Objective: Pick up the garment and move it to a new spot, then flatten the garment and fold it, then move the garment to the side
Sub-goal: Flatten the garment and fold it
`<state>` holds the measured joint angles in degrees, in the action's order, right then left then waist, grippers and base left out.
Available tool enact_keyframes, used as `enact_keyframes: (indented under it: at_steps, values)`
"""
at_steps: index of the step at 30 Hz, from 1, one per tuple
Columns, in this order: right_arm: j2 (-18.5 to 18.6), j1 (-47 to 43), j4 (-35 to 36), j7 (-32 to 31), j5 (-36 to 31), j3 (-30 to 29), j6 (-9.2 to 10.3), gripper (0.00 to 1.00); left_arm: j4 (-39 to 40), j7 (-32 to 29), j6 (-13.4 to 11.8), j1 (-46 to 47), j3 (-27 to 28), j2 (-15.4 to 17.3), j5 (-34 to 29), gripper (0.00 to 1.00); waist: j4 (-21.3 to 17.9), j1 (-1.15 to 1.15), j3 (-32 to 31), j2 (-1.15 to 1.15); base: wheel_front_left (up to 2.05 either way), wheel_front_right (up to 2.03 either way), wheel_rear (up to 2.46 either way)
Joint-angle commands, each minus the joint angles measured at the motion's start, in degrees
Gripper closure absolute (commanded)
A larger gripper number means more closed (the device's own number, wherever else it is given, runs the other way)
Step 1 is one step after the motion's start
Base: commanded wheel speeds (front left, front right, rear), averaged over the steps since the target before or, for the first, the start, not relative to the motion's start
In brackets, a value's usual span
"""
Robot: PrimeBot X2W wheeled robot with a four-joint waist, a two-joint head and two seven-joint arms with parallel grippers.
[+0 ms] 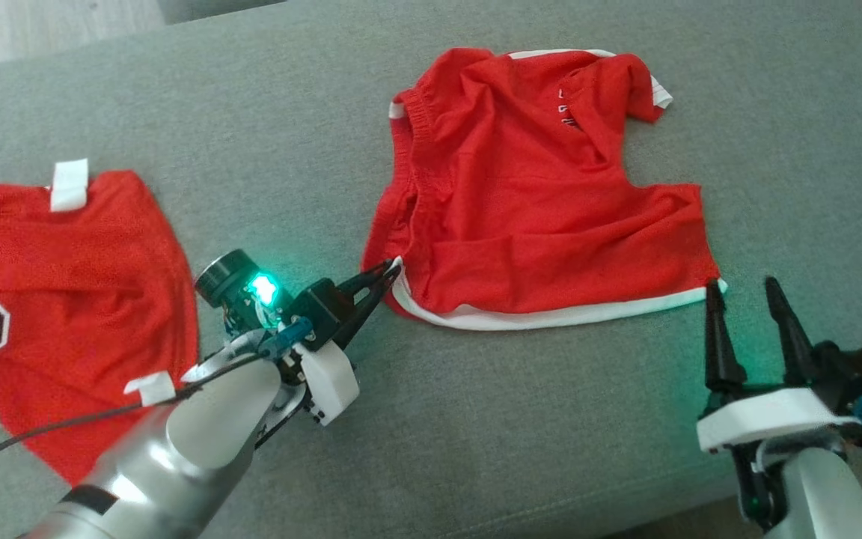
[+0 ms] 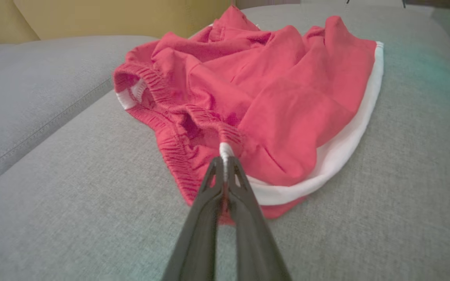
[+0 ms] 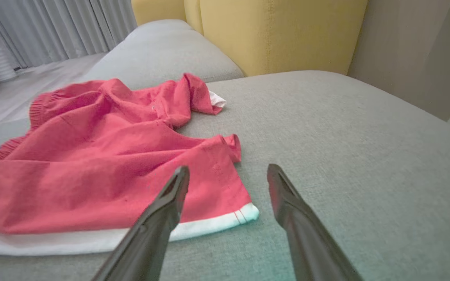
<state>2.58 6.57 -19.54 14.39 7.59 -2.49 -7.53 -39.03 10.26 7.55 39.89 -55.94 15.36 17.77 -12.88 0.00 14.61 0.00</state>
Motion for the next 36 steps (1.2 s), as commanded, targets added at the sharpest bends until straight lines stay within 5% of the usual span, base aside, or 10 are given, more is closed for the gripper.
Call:
enact_keyframes:
  at_steps: [1, 12, 36]
  values:
    - [0.30, 1.30, 1.12, 0.61, -0.48, 0.60, 0.04, 0.00, 1.23, 0.65, -0.43, 2.25, 1.40, 1.16, 0.60, 1.00, 0.30, 0.00, -0.16, 0.00, 0.00, 0.00, 0.00]
    - [0.30, 3.66, -7.79, 0.61, -3.97, -5.47, 0.04, 0.00, 6.28, 2.79, -5.08, -2.22, 2.95, 1.00, 2.60, 1.00, 3.15, 0.00, -0.59, 0.00, 0.00, 0.00, 0.00]
    - [0.30, 13.10, -22.82, -4.98, -15.49, -7.21, 0.04, 0.00, 11.54, 1.83, -6.91, -3.26, 2.22, 2.42, 3.61, 1.00, 4.62, 0.00, 0.17, 0.00, 0.00, 0.00, 0.00]
